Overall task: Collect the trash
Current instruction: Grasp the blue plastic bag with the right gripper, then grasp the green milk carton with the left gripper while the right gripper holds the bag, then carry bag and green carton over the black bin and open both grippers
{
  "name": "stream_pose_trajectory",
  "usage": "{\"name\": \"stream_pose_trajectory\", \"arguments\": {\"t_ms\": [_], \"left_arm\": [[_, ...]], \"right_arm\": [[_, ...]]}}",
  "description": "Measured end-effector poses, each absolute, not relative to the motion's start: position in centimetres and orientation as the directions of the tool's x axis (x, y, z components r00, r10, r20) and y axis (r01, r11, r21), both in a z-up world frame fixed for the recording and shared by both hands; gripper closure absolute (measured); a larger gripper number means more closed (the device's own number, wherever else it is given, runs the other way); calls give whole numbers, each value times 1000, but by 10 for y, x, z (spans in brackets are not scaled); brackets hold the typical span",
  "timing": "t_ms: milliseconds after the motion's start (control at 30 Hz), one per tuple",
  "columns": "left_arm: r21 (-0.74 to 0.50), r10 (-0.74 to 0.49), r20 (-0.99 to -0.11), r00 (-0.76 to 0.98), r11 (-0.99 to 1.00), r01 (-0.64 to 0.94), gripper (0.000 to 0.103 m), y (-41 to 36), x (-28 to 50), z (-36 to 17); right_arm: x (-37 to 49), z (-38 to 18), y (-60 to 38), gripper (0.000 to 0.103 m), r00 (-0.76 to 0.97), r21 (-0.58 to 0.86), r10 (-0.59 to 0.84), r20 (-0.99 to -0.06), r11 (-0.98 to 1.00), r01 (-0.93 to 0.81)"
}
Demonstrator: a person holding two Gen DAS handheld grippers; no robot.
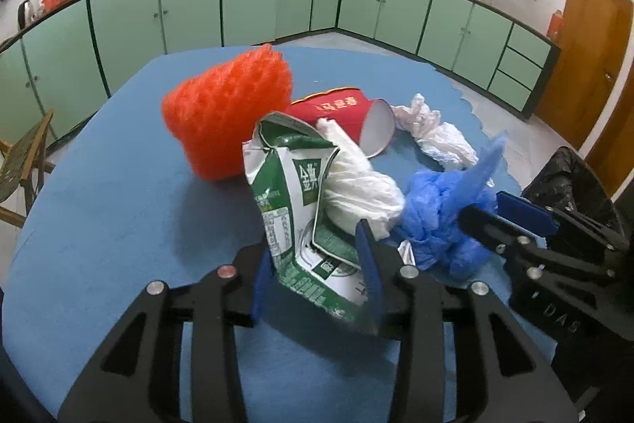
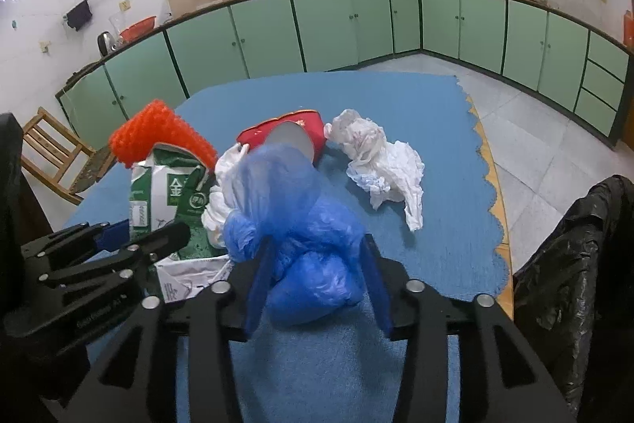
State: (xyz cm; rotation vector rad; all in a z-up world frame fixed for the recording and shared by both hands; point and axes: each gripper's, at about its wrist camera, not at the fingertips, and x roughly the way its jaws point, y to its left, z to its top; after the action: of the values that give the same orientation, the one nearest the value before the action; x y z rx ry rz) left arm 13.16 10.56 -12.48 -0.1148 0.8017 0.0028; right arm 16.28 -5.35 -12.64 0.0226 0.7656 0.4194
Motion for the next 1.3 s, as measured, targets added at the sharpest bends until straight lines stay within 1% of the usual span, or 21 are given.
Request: {"name": "stream_pose_trajectory", "arguments": {"t_ms": [67, 100, 167, 233, 333, 400, 433, 467, 500, 567, 633, 967, 1300], "left_arm": [[-110, -48, -718, 694, 993, -46, 69, 105, 134, -127], [-114, -49, -720, 693, 992, -48, 78, 105, 136, -127], [-122, -49, -716, 696, 991, -56, 86, 108, 136, -128], [-122, -48, -710, 703, 991, -56, 88, 109, 136, -127], [-113, -42, -699, 714, 992, -52, 89, 106, 133, -124], [-118, -47, -693, 719, 992, -48, 91, 107, 130, -121], [-115, -48, -689, 723, 992, -44, 91, 108, 129, -120], [-112, -48, -687, 725, 993, -39, 92, 107, 129, -118], [-110, -48, -686, 726, 993, -38, 92, 106, 128, -117], [-113, -51, -686, 726, 993, -37, 93, 107, 126, -115], [-119, -53, -682, 729, 992, -39, 95, 109, 124, -112], [-121, -45, -640, 767, 992, -42, 96, 109, 113, -86], [-108, -75, -551, 831, 994, 18, 96, 82, 102, -42]], "right_arm": [[164, -129, -54, 50, 638, 173, 374, -673, 918, -356], [165, -131, -54, 48, 630, 178, 379, -678, 916, -359], [166, -134, -53, 45, 621, 180, 379, -687, 916, -359], [167, -137, -53, 45, 609, 194, 388, -692, 912, -361], [171, -143, -52, 45, 573, 232, 414, -708, 902, -365], [170, -144, -51, 46, 565, 230, 415, -713, 900, -371], [170, -145, -50, 48, 555, 229, 416, -720, 898, -376], [169, -146, -49, 54, 546, 225, 417, -726, 895, -385], [168, -145, -48, 56, 547, 222, 419, -725, 893, -391], [164, -141, -47, 65, 558, 203, 417, -717, 891, -405], [160, -136, -46, 67, 568, 187, 416, -711, 889, -417], [144, -83, -59, 69, 664, 148, 415, -621, 895, -421], [128, -36, -90, 69, 748, 151, 399, -530, 913, -379]]}}
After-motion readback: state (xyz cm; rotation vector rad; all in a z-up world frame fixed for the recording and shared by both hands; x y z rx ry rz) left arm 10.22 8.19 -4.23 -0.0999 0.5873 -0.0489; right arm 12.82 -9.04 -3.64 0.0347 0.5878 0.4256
